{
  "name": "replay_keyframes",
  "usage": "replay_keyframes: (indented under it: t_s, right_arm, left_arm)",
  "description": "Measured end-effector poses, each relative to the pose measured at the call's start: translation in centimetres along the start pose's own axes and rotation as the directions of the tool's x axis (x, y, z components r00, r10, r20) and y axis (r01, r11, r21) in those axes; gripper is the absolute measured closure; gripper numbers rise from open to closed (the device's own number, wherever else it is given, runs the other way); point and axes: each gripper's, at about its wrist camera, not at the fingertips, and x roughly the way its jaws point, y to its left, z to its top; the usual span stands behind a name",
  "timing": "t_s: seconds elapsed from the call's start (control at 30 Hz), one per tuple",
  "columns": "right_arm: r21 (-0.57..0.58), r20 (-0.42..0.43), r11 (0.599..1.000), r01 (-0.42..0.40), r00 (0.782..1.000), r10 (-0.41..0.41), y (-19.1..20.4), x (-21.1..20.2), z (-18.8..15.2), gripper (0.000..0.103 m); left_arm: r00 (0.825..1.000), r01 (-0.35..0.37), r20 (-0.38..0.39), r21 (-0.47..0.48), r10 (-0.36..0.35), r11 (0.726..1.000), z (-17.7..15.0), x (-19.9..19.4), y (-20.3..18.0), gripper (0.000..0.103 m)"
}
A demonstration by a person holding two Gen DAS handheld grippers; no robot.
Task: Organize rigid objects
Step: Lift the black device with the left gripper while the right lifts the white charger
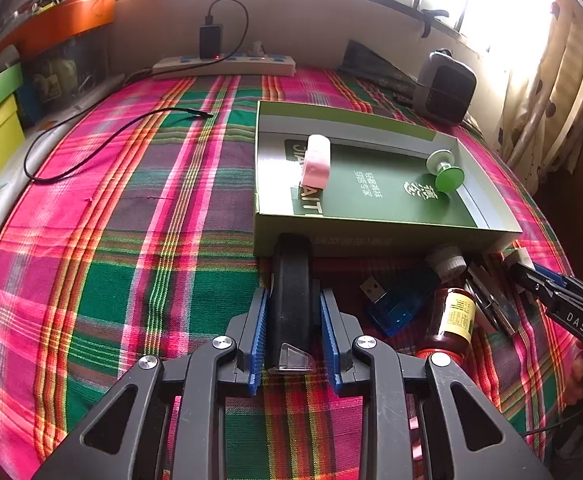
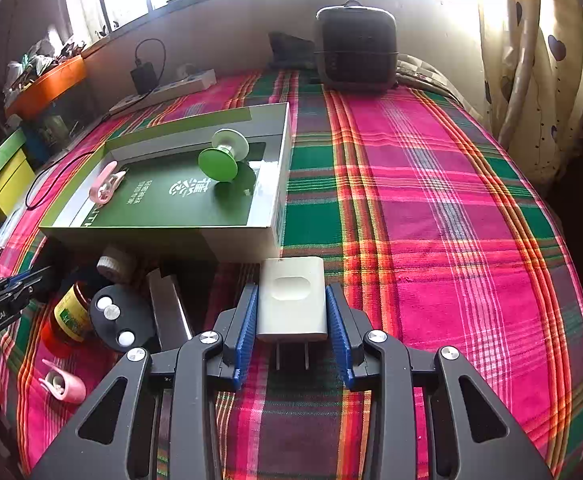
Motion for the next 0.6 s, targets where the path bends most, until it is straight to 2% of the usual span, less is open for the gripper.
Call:
replay_keyframes:
  t_s: [0.17, 0.6]
  right_arm:
    - [-0.016, 0.006, 1.0, -0.004, 1.0, 0.004, 0.2, -0.5, -0.3, 0.068]
    - [-0.026, 0.013, 1.0, -0.004, 1.0, 0.004, 0.6, -1.2, -0.5, 0.068]
  left_arm:
    - [1.0, -0.024, 0.006, 0.008, 0.024, 1.0, -0.1, -0.2, -0.2, 0.08]
    - [0.999, -0.001, 0.04, -0.003, 0.001, 1.0, -0.2, -2.0, 0.2, 0.08]
